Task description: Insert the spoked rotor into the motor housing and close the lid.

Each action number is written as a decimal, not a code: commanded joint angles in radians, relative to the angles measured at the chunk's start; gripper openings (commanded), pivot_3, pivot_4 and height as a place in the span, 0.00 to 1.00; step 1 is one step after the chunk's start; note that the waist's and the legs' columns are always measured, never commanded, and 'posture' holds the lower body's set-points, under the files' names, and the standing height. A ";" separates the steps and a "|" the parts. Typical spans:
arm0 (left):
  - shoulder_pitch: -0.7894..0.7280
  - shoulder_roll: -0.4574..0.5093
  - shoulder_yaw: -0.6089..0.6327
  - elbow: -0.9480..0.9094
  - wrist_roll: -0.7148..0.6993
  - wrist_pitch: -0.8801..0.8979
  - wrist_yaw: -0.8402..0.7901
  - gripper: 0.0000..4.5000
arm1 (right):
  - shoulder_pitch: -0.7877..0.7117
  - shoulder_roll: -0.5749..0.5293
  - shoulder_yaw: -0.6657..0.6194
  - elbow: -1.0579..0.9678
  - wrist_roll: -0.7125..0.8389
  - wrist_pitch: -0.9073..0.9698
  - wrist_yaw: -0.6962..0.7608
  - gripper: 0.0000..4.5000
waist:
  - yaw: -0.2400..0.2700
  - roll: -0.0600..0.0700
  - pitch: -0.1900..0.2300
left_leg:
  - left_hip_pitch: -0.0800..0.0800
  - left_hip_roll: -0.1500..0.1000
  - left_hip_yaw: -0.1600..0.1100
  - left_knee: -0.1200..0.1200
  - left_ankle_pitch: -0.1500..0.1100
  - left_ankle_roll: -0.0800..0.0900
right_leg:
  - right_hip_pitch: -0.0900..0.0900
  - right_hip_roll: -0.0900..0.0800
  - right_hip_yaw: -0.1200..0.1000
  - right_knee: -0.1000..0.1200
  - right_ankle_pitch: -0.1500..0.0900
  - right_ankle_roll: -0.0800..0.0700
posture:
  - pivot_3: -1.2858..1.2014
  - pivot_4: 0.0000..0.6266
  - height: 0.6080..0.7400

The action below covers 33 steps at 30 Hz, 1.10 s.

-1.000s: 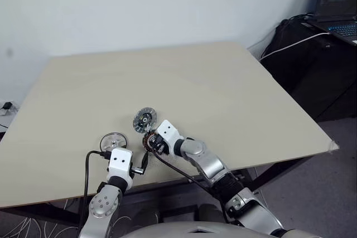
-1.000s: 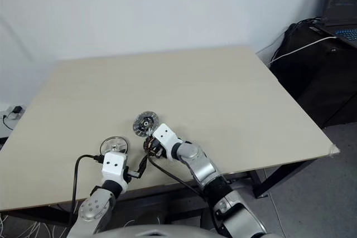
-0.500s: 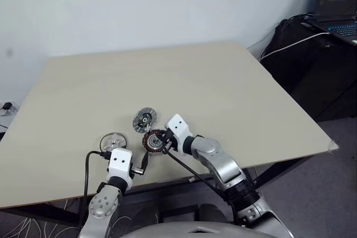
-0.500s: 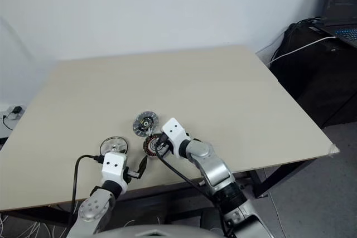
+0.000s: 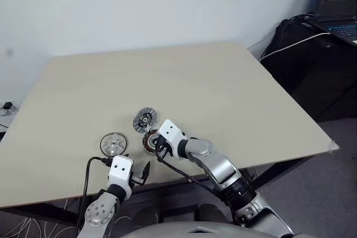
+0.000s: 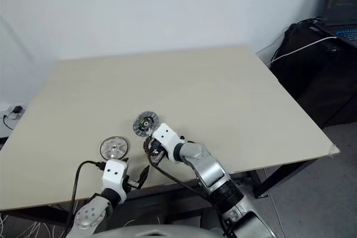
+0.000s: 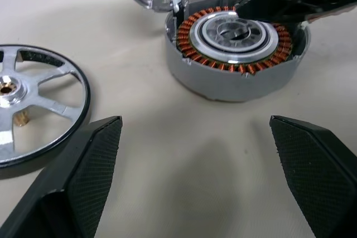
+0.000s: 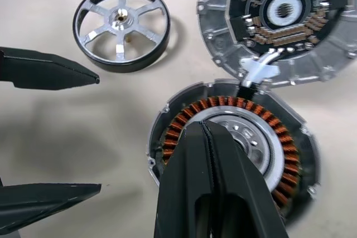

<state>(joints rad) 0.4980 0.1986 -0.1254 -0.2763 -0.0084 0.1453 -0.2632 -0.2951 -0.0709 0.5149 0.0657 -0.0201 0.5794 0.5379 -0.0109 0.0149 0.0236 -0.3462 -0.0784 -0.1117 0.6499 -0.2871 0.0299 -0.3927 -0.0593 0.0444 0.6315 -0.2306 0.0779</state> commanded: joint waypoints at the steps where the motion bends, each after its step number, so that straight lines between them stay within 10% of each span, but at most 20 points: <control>1: 0.006 0.001 -0.003 -0.051 -0.006 0.006 0.002 1.00 | -0.024 0.001 -0.002 0.002 -0.009 0.002 -0.002 0.00 | 0.000 0.000 0.000 | 0.000 0.000 0.000 0.000 0.000 0.000 | 0.000 0.000 0.000 0.000 0.000 0.000 | 0.52 0.00 1.00; 33: 0.003 -0.018 -0.032 -0.130 -0.006 0.071 0.023 1.00 | -0.097 0.061 -0.043 0.188 -0.035 -0.059 -0.066 0.00 | -0.003 0.000 0.000 | 0.000 0.000 0.000 0.000 0.000 0.000 | 0.000 0.001 0.000 0.000 0.003 -0.005 | 0.52 0.00 1.00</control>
<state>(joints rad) 0.5055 0.1827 -0.1508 -0.3473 -0.0120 0.2165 -0.2434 -0.3712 -0.0249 0.4705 0.2554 -0.0507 0.5411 0.4725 -0.0136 0.0154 0.0238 -0.3460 -0.0783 -0.1117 0.6495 -0.2871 0.0297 -0.3930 -0.0587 0.0444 0.6317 -0.2277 0.0729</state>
